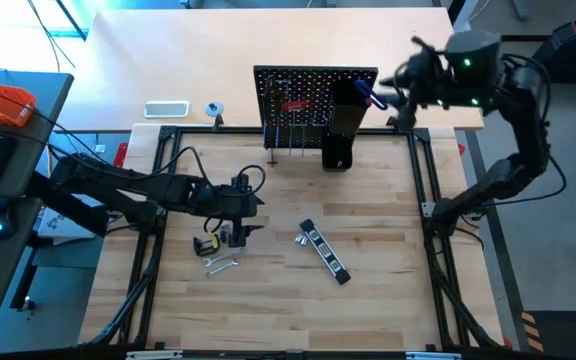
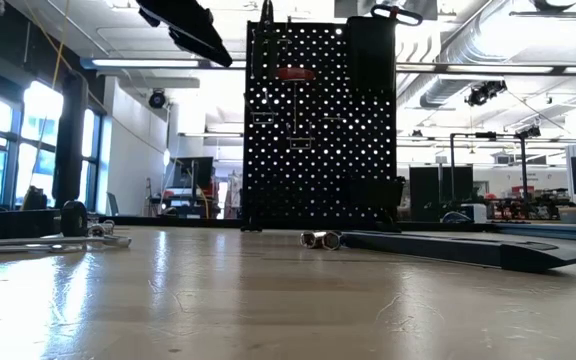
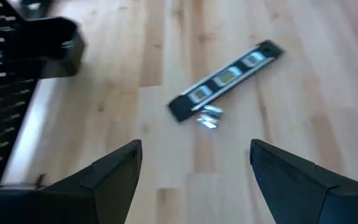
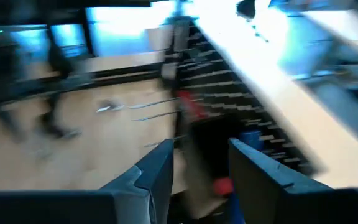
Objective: Hang tools onto peg board
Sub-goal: Put the socket into the bottom black bin on the peg board
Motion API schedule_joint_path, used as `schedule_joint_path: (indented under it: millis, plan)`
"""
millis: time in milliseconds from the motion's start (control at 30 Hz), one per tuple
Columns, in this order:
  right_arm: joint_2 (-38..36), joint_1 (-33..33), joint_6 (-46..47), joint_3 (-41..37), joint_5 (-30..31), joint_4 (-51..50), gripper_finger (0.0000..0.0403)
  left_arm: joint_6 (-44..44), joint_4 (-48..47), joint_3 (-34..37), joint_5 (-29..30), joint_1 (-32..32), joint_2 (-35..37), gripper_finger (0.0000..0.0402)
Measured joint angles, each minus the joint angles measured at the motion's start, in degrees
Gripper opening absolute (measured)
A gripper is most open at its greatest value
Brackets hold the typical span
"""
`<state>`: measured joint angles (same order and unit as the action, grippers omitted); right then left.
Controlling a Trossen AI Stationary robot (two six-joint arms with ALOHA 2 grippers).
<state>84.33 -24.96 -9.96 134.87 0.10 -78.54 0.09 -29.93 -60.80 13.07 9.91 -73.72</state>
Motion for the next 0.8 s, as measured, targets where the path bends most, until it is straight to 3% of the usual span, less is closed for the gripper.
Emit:
schedule_joint_path:
  millis: [200, 433, 633, 800]
  plan:
    - [0.4, 11.0, 5.3, 0.0, -4.5, -11.2, 0.0145, 1.8, 0.2, 0.0, -6.7, 0.2, -3.6, 0.0291]
    - [1.4, 24.3, 13.1, -7.6, -7.7, -10.6, 0.0145, 2.1, 0.2, 0.0, -11.2, 1.6, -12.6, 0.0291]
    - [1.6, 32.1, 21.4, -20.6, -2.0, -10.9, 0.0145, 2.5, 5.6, 0.0, -11.1, 3.1, -19.7, 0.0291]
    - [1.6, 35.7, 28.0, -34.3, 4.0, -5.4, 0.0145, 2.6, 11.8, 0.0, -10.1, 3.1, -23.9, 0.0291]
